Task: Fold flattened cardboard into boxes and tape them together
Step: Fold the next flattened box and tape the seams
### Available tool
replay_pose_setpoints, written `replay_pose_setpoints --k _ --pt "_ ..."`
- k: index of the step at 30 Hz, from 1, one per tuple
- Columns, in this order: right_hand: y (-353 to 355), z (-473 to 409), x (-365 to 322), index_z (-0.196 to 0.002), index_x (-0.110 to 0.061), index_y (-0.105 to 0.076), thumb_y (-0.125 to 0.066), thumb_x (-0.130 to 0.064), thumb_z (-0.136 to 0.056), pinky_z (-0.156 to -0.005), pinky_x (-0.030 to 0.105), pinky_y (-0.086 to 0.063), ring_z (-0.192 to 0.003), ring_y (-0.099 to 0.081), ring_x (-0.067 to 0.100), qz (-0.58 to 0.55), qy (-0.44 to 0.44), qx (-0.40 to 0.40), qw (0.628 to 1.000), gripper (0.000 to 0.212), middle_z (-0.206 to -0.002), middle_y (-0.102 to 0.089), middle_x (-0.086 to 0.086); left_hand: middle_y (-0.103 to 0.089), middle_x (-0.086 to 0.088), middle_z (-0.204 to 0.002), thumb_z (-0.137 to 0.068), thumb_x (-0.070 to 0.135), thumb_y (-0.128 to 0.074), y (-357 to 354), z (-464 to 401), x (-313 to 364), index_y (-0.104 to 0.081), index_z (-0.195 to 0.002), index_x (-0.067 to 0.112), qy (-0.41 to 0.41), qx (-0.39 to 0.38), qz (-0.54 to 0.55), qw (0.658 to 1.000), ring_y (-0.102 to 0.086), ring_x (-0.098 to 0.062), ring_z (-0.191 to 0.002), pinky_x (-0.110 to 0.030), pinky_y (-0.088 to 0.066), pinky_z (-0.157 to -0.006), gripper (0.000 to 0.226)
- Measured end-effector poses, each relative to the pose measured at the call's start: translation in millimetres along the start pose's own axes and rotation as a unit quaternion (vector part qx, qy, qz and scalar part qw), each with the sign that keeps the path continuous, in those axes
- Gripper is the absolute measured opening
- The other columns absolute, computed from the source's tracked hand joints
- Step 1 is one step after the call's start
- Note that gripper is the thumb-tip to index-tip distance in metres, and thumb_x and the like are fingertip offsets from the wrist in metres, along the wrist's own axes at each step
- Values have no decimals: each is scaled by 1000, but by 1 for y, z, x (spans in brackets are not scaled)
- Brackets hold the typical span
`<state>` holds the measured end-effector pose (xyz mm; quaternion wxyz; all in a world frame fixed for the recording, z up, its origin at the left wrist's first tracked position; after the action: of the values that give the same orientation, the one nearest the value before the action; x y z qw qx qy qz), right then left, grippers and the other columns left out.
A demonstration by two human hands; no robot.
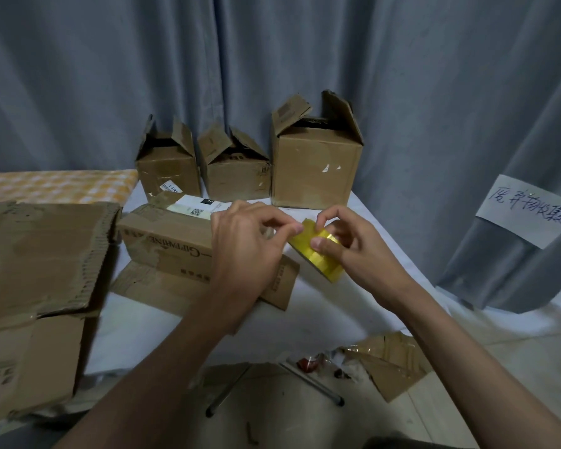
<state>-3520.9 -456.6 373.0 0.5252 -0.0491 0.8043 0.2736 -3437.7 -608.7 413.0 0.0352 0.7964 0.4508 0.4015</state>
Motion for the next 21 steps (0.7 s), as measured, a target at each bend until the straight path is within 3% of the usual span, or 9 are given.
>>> replay_pose_setpoints --k 3,6,9,12,15,17,21 --pt "-4 2 -6 -95 -24 -59 -68 -11 -92 -66 29 -42 -71 -50 16 5 26 -31 999 16 -75 -56 1 -72 18 -81 -81 33 -76 0 -6 -21 -76 -76 34 71 -16 23 997 -63 -14 -95 -48 -44 -95 6" --pt "-9 6 -14 -97 -27 -57 -68 -15 -94 -63 27 -42 -68 -49 12 26 63 -52 996 16 -74 -57 -1 -74 14 -88 -83 42 -72 -5 -5 -21 -78 -82 34 53 -23 -79 995 -57 -15 -101 -39 -35 -96 10" --pt "-8 9 -13 -98 -32 -55 -68 -18 -93 -59 20 -41 -66 -50 10 88 89 -41 991 20 -74 -57 -5 -71 12 -106 -83 52 -69 -12 -3 -16 -77 -101 33 0 -40 -214 976 -39 -15 -106 -29 -17 -80 28" --pt "-8 9 -6 -103 -35 -48 -68 -16 -91 -58 14 -37 -73 -53 11 198 109 -26 974 30 -76 -55 -12 -62 4 -123 -81 55 -69 -20 -4 -26 -60 -134 27 -26 -111 -242 964 -41 -20 -113 -31 -26 -87 60" --pt "-16 7 14 -116 -36 -36 -67 -10 -89 -64 26 -43 -76 -53 17 259 77 -52 961 48 -82 -58 -3 -49 6 -140 -83 58 -65 -13 -10 -43 -42 -148 30 -4 -201 -129 971 -43 -14 -126 -38 -38 -105 75" --pt "-23 6 26 -119 -32 -34 -65 -6 -87 -66 36 -44 -78 -51 23 295 65 -58 951 51 -84 -58 4 -41 14 -149 -73 73 -58 -4 -13 -59 -42 -147 37 5 -284 -127 950 -38 -9 -133 -43 -36 -112 83" --pt "-26 2 38 -113 -26 -37 -61 -6 -87 -63 36 -38 -75 -46 16 337 60 -46 939 41 -81 -47 -8 -18 25 -158 -60 77 -65 16 -5 -101 -29 -149 49 43 -391 -170 904 -18 -3 -145 -37 -18 -120 100"
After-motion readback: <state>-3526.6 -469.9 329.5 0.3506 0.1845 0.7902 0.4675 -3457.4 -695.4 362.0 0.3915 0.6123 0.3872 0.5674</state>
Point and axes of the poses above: each hand's wrist, its own z-axis away from the middle knuckle, its own y-axis out of the back of the hand, x = y × z, the point moved 9 cm from there along -z, towards the middle knuckle
